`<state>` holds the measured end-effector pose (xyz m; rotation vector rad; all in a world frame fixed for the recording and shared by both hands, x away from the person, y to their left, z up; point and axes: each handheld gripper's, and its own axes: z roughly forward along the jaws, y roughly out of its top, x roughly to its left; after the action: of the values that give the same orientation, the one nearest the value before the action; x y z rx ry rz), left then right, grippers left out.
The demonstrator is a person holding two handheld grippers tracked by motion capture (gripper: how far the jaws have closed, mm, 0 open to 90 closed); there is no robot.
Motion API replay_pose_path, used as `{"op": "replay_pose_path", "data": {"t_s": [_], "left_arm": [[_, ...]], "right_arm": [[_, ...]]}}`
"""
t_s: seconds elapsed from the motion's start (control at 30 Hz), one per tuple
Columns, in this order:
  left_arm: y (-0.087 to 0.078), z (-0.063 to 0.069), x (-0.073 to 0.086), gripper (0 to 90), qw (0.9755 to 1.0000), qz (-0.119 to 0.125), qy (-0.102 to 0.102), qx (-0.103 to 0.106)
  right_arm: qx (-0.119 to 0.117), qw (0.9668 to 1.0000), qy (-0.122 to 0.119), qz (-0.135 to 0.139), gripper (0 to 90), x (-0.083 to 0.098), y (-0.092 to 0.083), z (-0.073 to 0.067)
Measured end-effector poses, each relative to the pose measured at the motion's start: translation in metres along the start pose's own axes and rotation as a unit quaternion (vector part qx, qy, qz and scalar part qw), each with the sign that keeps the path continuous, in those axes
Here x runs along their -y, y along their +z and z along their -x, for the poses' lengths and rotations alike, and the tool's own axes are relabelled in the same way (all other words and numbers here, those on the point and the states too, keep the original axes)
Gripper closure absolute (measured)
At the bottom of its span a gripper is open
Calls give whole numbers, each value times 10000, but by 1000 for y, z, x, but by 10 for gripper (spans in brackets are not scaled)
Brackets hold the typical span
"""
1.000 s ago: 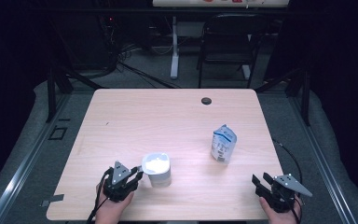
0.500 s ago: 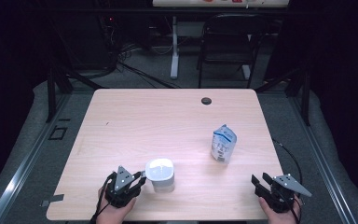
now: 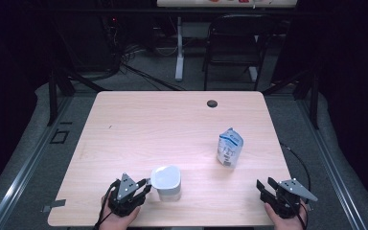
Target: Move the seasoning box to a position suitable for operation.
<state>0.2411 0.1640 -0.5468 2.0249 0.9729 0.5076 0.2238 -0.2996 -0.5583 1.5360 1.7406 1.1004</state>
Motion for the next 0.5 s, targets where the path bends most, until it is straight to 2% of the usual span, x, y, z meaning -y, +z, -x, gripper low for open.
{"op": "replay_pose_path", "data": {"t_s": [0.33, 0.5], "left_arm": [[-2, 5, 1, 718, 9999, -39, 149, 60], [-2, 5, 2, 716, 9999, 12, 106, 72]], "right_arm": [[1, 10000, -14, 2, 524, 0, -1, -1], [-20, 10000, -42, 32, 524, -1, -1, -2]]}}
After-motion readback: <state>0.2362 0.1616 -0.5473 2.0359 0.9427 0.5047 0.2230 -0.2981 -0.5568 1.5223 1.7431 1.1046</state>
